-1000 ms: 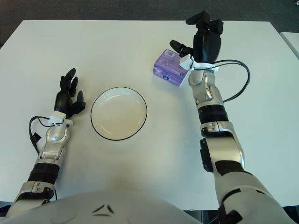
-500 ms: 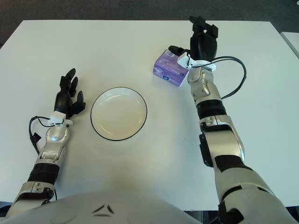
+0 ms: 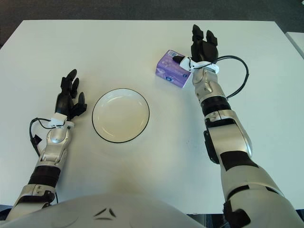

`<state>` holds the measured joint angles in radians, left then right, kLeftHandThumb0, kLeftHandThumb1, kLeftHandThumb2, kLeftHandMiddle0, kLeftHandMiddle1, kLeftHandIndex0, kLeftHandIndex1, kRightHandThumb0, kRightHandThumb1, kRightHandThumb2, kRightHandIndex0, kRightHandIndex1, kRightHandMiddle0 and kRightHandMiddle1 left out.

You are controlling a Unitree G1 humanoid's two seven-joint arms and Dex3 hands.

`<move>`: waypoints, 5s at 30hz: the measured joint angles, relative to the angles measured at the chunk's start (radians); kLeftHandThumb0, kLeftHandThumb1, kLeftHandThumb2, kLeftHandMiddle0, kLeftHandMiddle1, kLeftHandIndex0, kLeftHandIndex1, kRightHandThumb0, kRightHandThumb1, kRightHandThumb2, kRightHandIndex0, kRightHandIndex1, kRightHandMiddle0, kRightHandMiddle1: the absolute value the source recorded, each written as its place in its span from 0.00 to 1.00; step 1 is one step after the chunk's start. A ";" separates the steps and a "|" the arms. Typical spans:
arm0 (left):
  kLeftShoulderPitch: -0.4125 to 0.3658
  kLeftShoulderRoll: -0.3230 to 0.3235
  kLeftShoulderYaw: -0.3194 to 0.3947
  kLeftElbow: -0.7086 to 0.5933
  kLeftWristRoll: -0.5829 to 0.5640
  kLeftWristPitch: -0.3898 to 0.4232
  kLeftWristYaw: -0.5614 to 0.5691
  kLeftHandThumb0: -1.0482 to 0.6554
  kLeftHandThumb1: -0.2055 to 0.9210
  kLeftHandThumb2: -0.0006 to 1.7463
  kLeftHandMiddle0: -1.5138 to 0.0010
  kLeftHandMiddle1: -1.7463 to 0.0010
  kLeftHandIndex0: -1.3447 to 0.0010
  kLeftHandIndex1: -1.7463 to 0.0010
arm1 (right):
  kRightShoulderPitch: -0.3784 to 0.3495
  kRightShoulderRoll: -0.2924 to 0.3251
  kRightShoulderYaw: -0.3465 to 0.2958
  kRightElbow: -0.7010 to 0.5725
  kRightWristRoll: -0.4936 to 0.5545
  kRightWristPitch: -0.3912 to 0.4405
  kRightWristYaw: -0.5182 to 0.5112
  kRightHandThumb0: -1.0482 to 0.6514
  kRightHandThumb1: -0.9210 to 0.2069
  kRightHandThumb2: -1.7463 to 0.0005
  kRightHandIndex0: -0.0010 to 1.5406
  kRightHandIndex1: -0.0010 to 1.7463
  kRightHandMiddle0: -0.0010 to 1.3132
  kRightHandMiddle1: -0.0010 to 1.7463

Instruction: Put the tissue paper into the plate.

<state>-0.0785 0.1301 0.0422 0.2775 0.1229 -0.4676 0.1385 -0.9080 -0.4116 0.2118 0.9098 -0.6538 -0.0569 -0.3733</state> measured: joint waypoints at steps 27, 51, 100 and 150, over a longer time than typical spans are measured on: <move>-0.035 0.002 0.000 0.037 0.001 -0.002 0.004 0.22 1.00 0.44 0.79 0.99 1.00 0.68 | -0.004 -0.073 0.026 -0.202 0.006 0.028 0.175 0.00 0.00 0.76 0.00 0.00 0.00 0.00; -0.059 0.003 0.000 0.063 0.000 -0.004 0.004 0.23 1.00 0.44 0.80 1.00 1.00 0.68 | 0.046 -0.126 -0.006 -0.391 0.015 0.060 0.243 0.00 0.00 0.74 0.00 0.00 0.00 0.00; -0.071 0.003 0.000 0.079 0.000 -0.008 0.005 0.23 1.00 0.44 0.80 1.00 1.00 0.68 | 0.101 -0.121 0.126 -0.437 -0.028 0.089 0.385 0.00 0.00 0.77 0.00 0.00 0.00 0.00; -0.071 0.003 0.000 0.079 0.001 -0.009 0.021 0.22 1.00 0.46 0.80 0.99 1.00 0.69 | 0.106 -0.115 0.187 -0.414 -0.081 0.097 0.385 0.01 0.00 0.76 0.00 0.00 0.00 0.00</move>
<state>-0.1494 0.1332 0.0419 0.3564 0.1239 -0.4762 0.1595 -0.8016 -0.5266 0.3986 0.4962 -0.7344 0.0400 0.0114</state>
